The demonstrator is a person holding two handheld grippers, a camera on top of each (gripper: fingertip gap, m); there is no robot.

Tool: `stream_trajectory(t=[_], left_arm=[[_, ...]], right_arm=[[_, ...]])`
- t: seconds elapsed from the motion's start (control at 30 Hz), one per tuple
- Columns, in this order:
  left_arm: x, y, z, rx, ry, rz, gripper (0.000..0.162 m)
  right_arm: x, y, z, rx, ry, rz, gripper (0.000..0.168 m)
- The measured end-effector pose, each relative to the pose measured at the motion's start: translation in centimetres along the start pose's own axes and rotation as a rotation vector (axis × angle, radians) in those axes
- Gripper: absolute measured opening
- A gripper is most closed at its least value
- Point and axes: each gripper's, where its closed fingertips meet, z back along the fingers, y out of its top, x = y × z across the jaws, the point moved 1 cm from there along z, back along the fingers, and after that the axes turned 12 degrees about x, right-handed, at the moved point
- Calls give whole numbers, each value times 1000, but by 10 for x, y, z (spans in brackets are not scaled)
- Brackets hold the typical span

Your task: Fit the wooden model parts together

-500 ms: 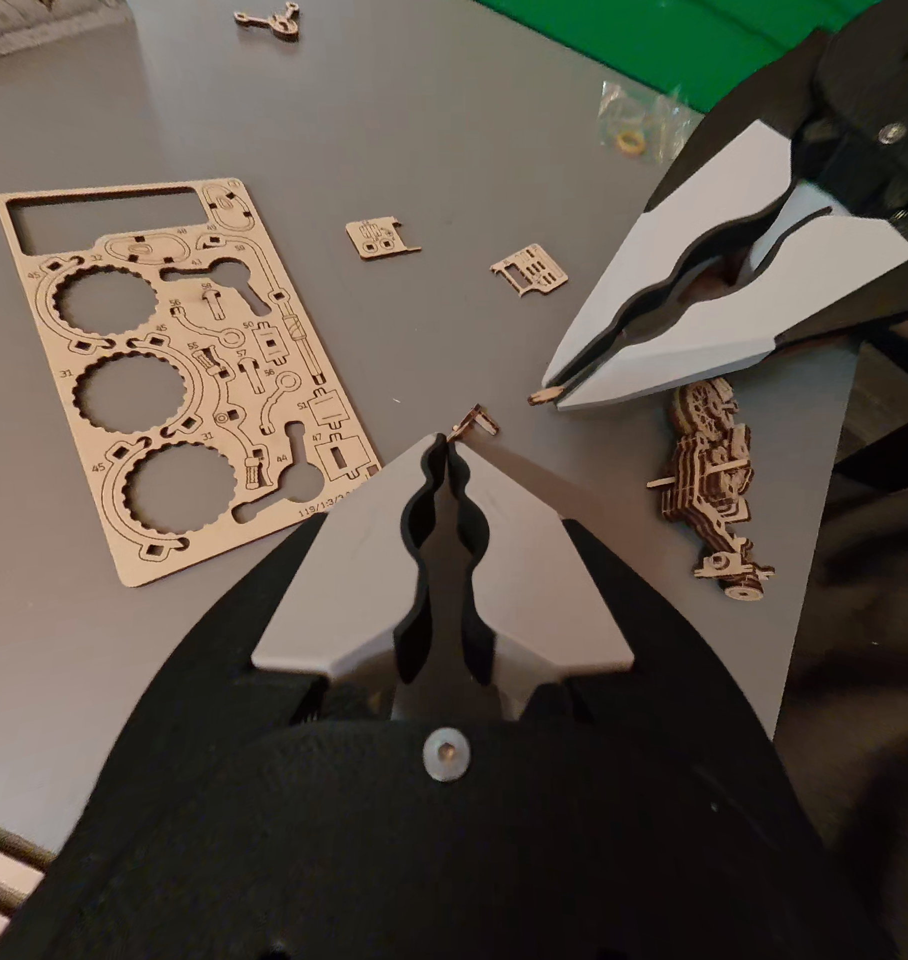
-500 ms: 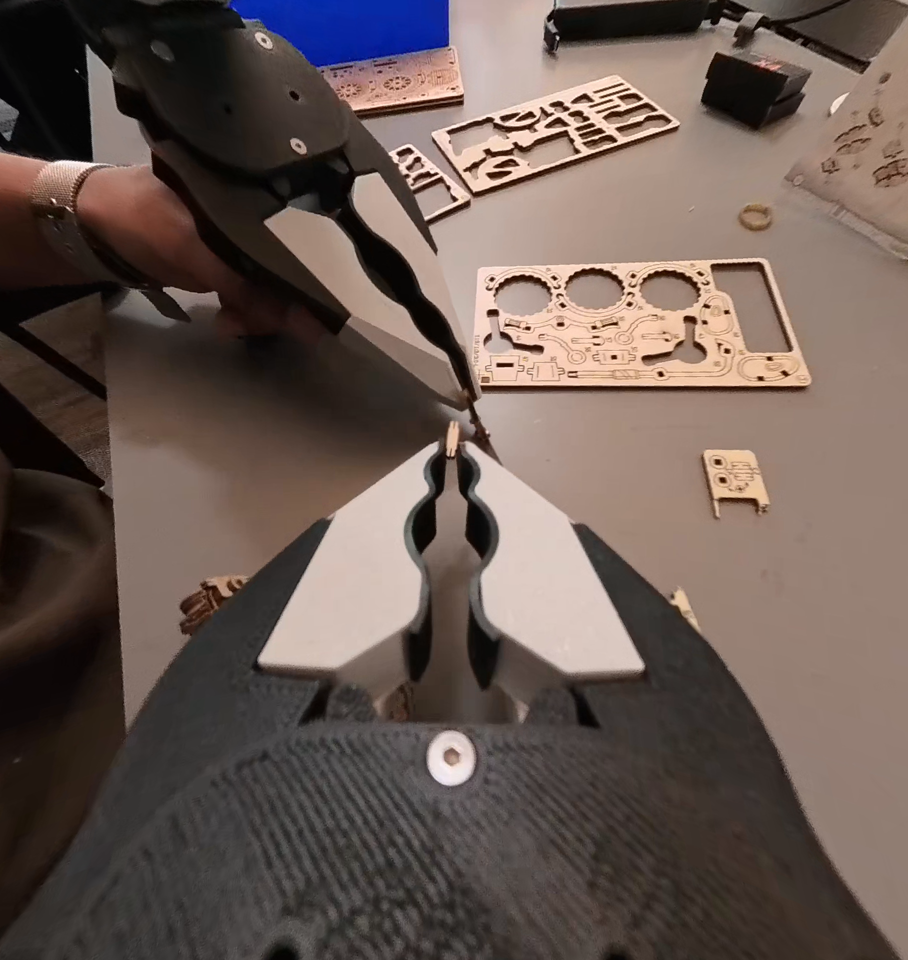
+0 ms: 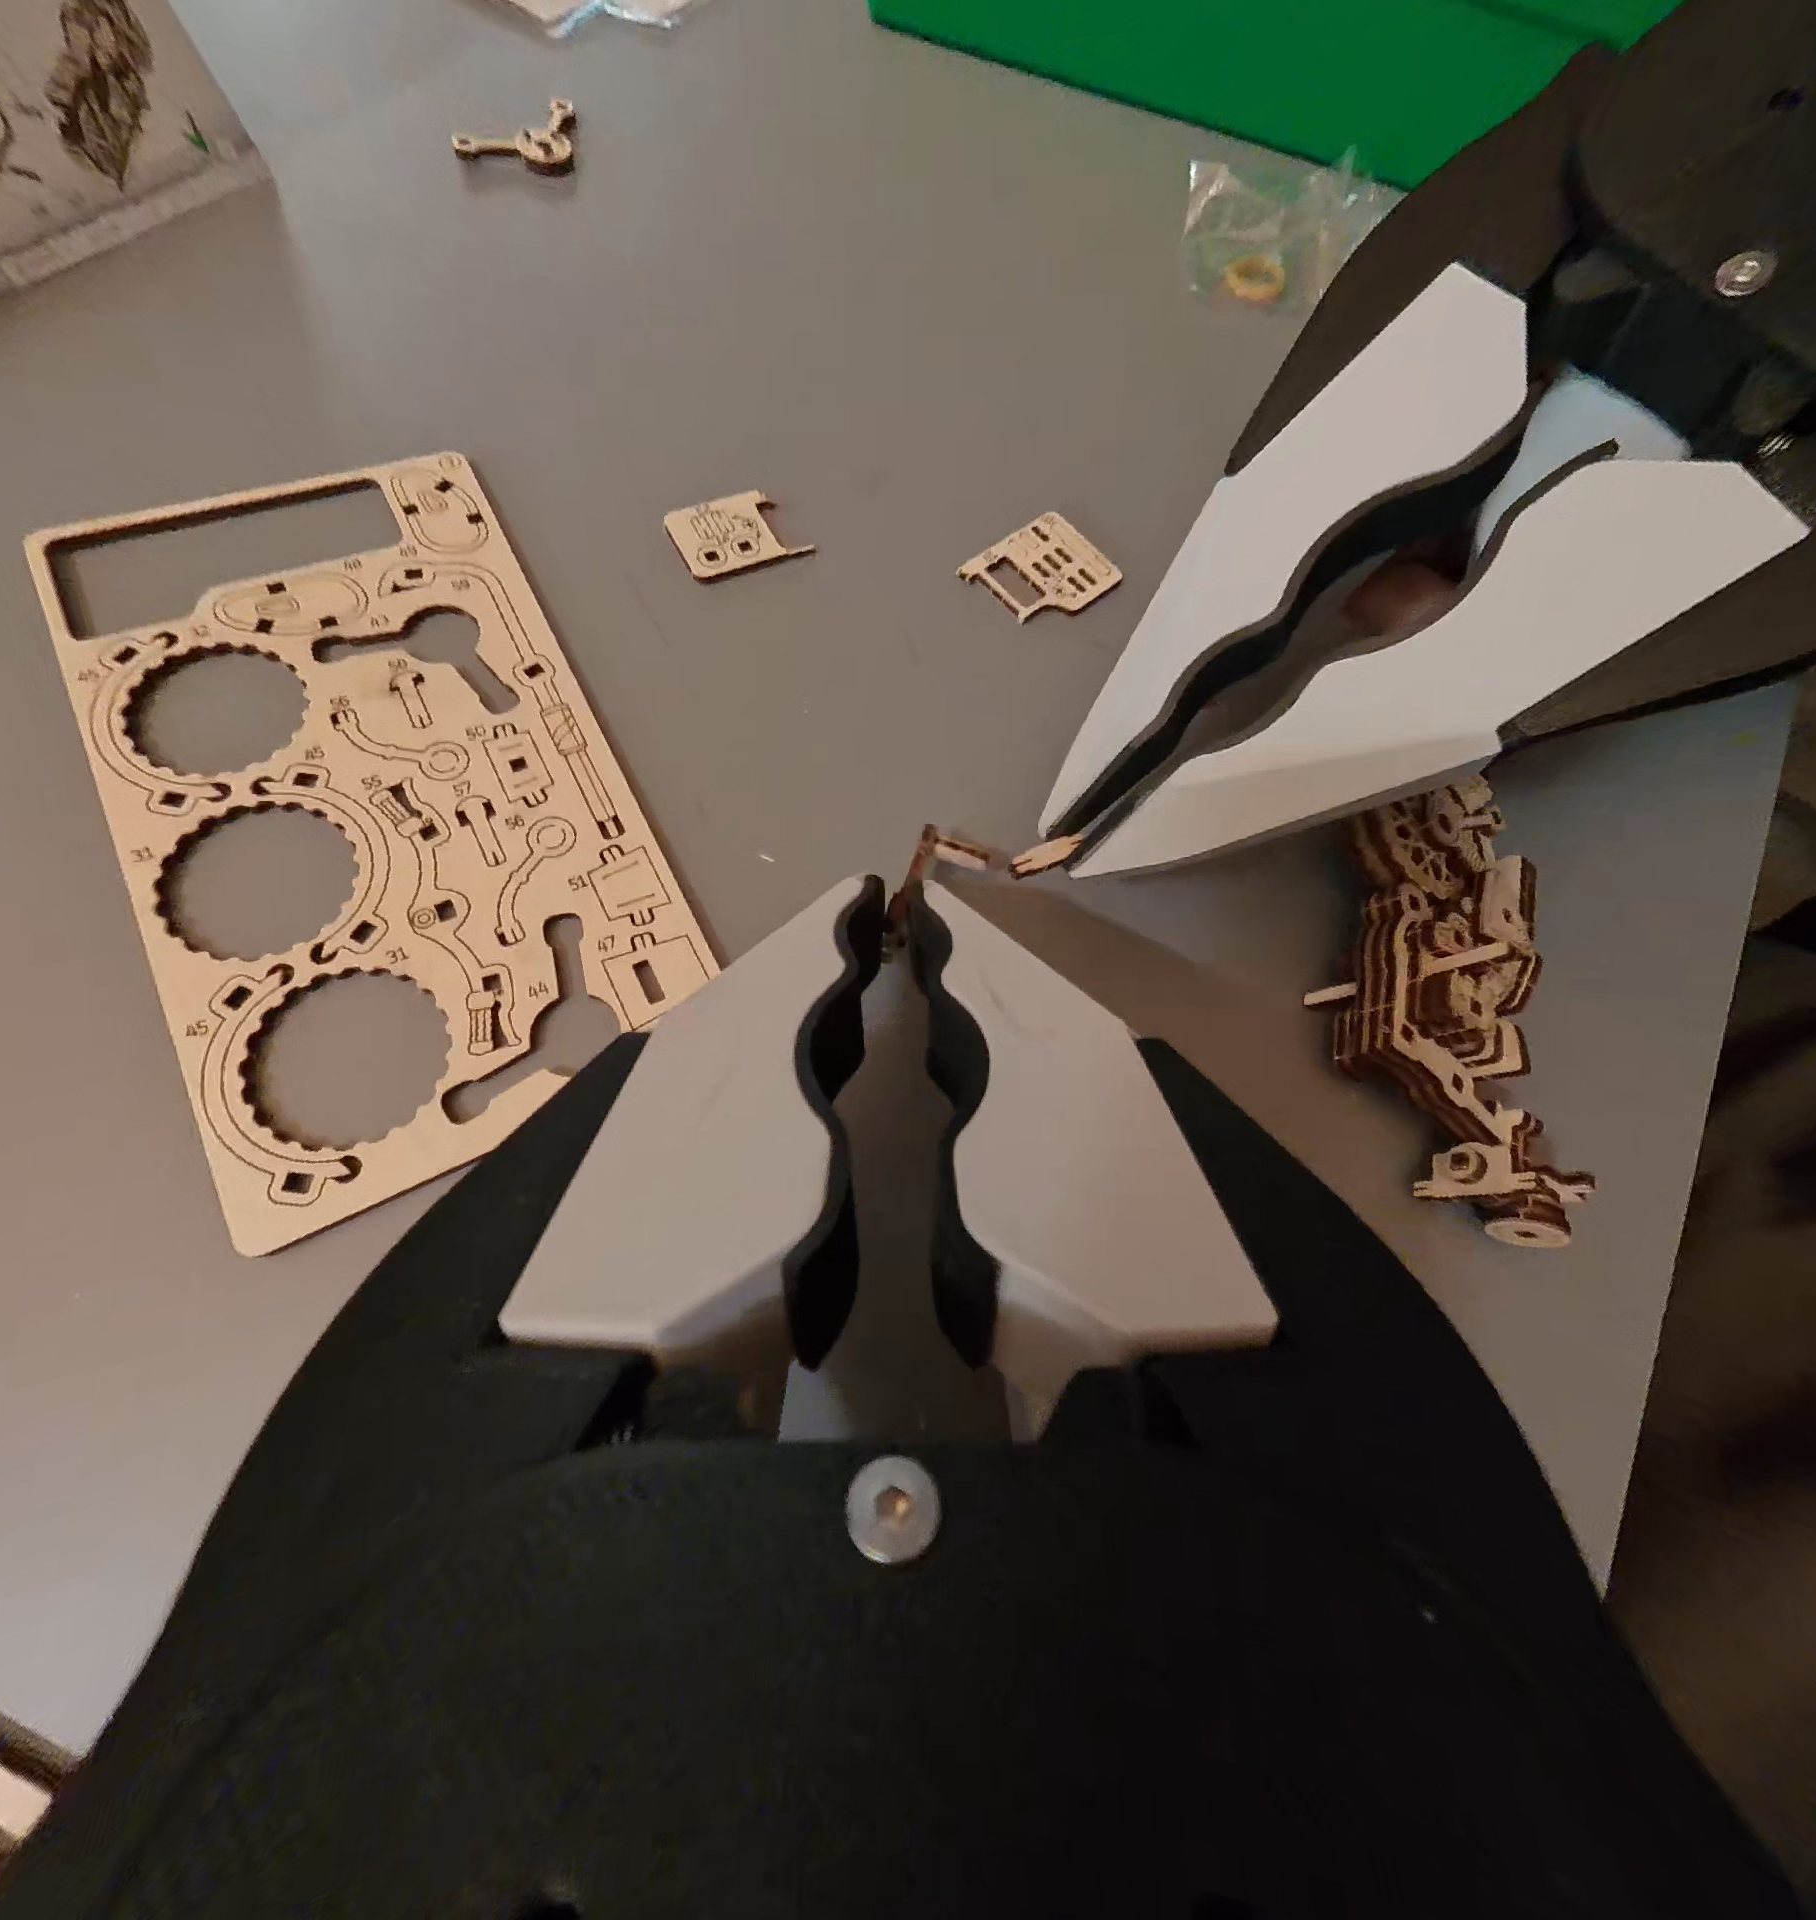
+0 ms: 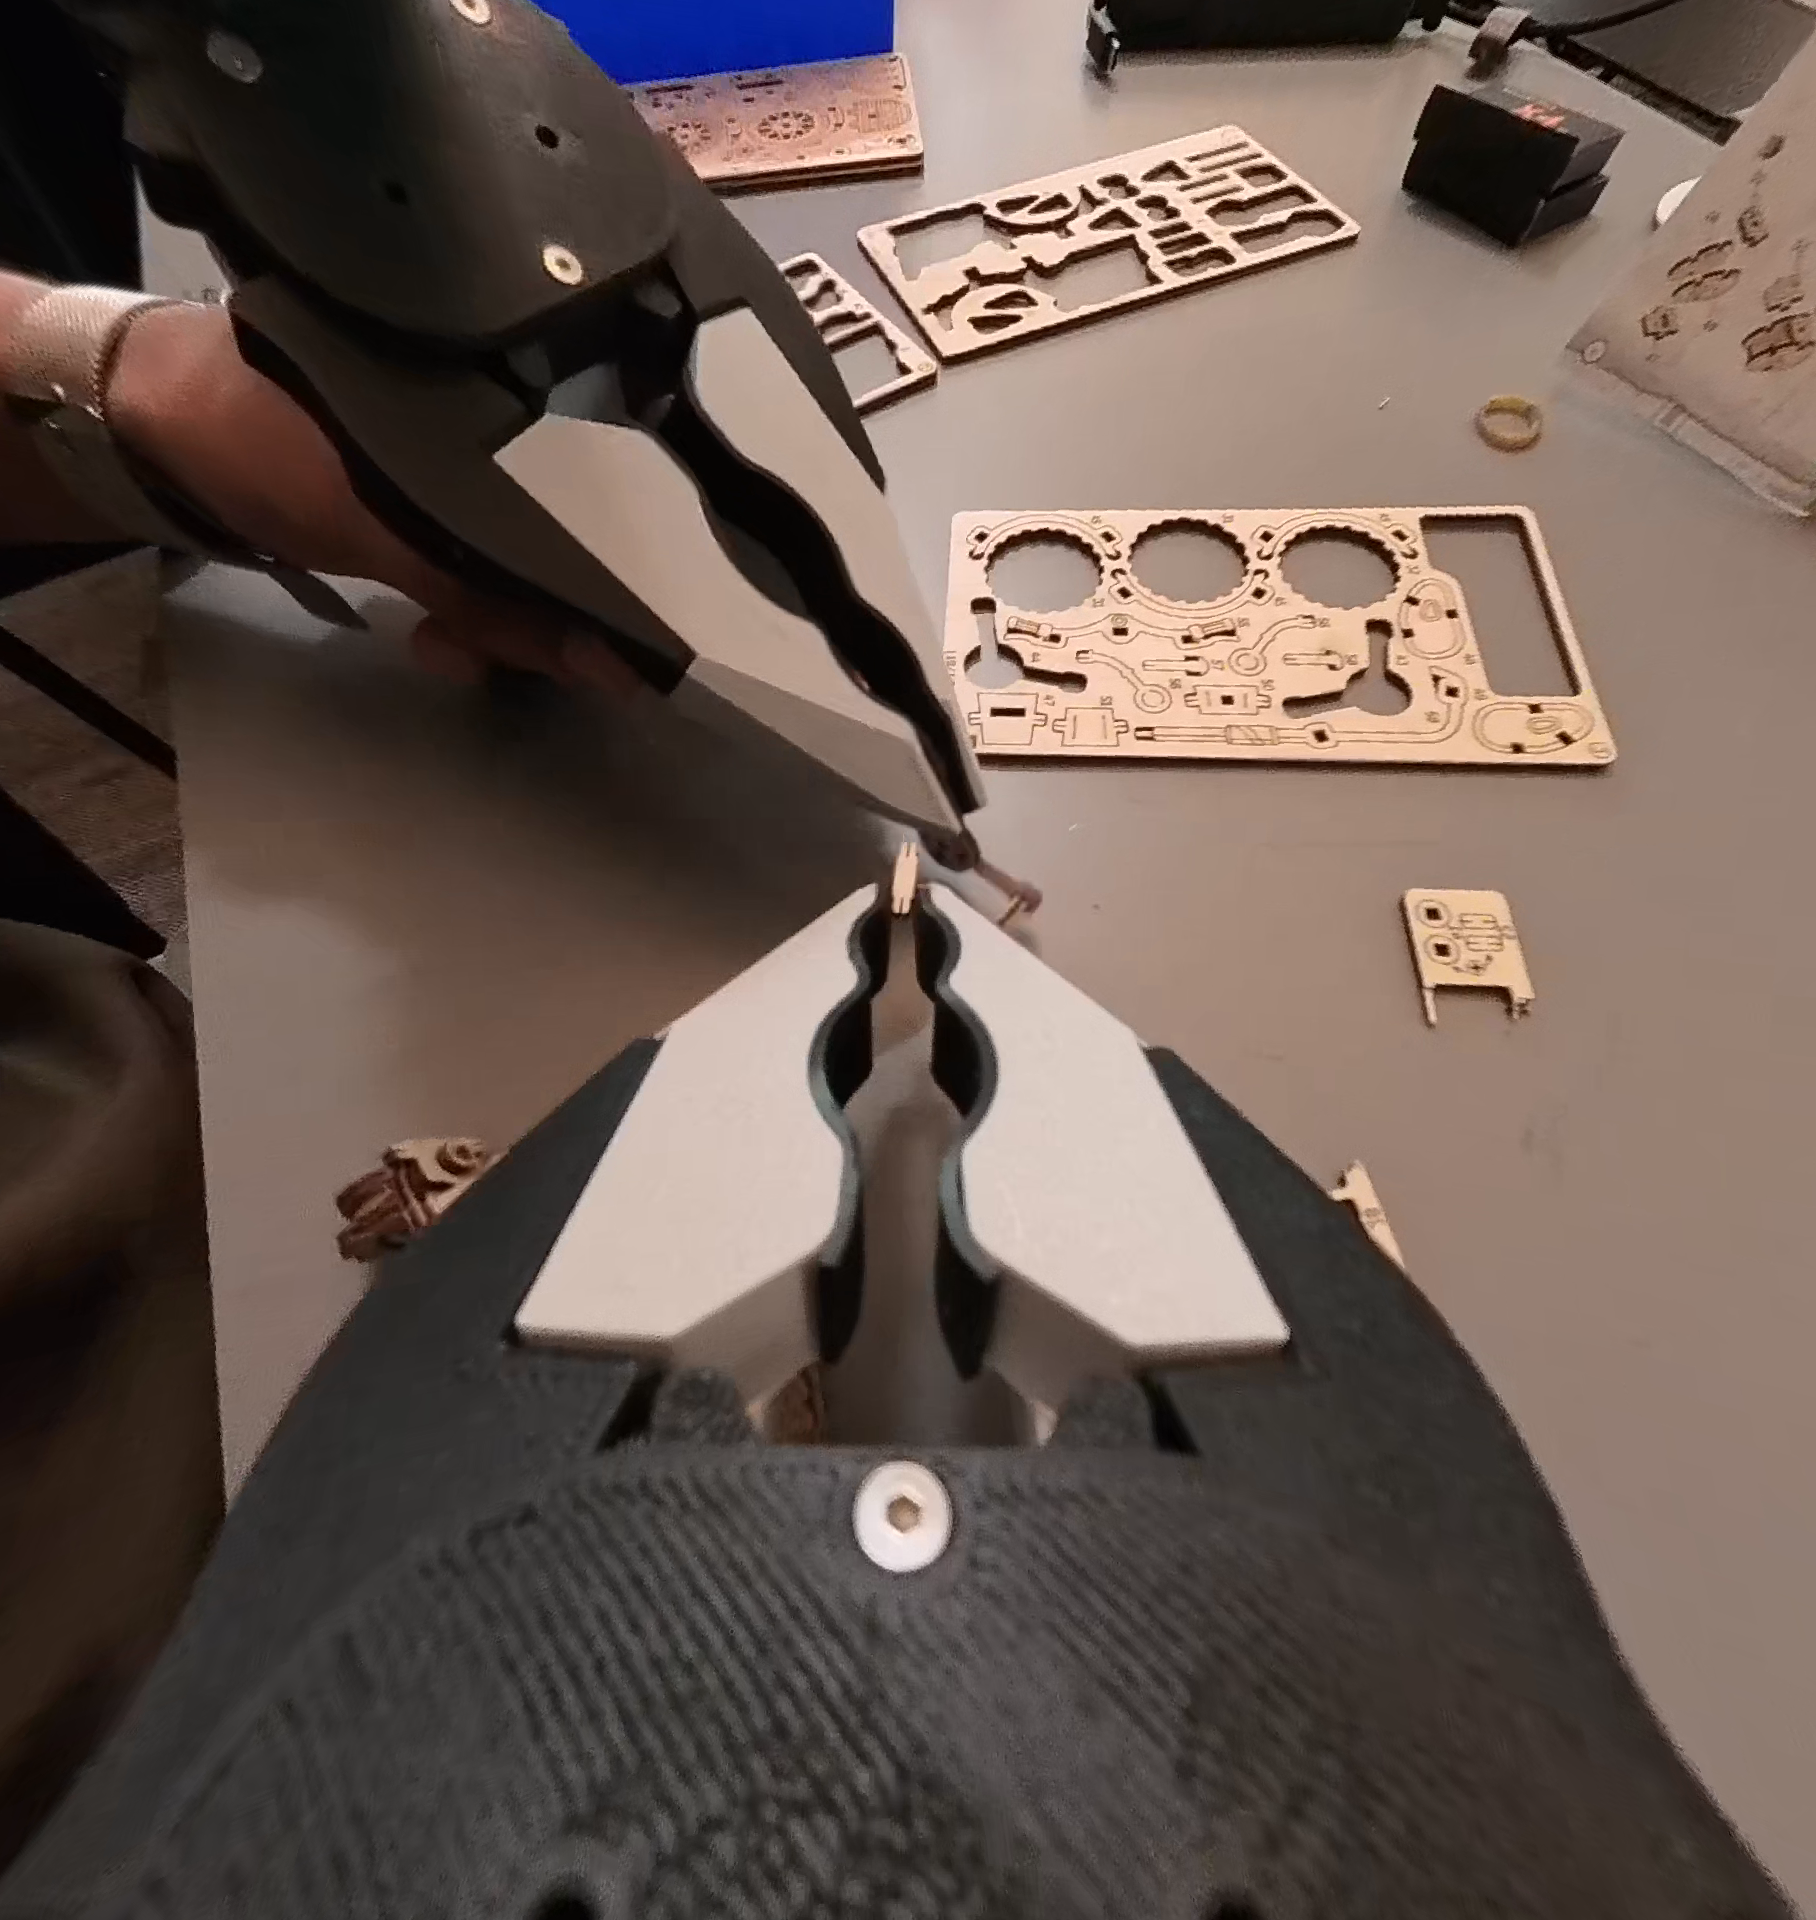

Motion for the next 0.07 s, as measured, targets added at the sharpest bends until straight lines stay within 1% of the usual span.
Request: stream_trajectory(t=[0.03, 0.07], left_arm=[[-1, 2, 1, 15, 7, -2, 0], [-2, 4, 3, 34, 17, 4, 0]], right_arm=[[0, 2, 0, 6, -6, 1, 3], [1, 3, 1, 14, -15, 4, 3]])
